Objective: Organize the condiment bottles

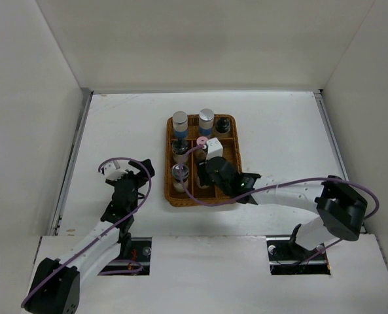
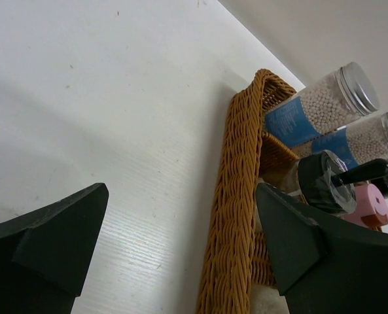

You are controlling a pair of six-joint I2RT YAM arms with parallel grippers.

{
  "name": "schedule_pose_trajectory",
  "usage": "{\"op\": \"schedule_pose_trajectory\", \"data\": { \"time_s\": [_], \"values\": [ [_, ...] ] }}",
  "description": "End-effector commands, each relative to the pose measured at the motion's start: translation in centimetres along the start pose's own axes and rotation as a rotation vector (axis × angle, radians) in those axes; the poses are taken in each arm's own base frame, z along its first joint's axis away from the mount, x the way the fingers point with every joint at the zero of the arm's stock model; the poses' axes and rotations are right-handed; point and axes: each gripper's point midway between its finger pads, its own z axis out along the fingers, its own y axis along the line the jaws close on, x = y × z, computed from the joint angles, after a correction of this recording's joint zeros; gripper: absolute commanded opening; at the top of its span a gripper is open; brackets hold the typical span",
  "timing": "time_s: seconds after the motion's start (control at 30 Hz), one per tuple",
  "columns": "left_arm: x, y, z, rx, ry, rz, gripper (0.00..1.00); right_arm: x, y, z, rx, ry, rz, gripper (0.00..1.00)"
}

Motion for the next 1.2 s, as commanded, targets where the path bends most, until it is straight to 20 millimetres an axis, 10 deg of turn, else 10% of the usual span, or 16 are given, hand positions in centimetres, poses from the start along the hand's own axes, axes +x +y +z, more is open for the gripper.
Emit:
{"op": "schedule_pose_trajectory", "data": {
  "time_s": [0.0, 0.23, 0.63, 1.17],
  "values": [
    [0.1, 0.4, -0.2, 0.006, -0.013, -0.014, 1.0, -0.8, 0.9, 0.7, 0.0, -0.051, 0.019, 0.48],
    [0.1, 1.1, -0.2, -0.045, 0.009, 0.01, 1.0, -3.3, 0.8, -0.7, 0.001, -0.119, 0.043, 1.0],
    [0.3, 1.6, -0.3, -0.19, 0.14, 0.072, 1.0, -12.2, -7.2, -3.4, 0.148, -0.354, 0.24, 1.0],
    [-3.8, -0.4, -0.4, -0.197, 0.077, 0.061, 1.0, -7.3, -17.0, -2.6, 0.457, -0.46, 0.38, 1.0]
  ]
}}
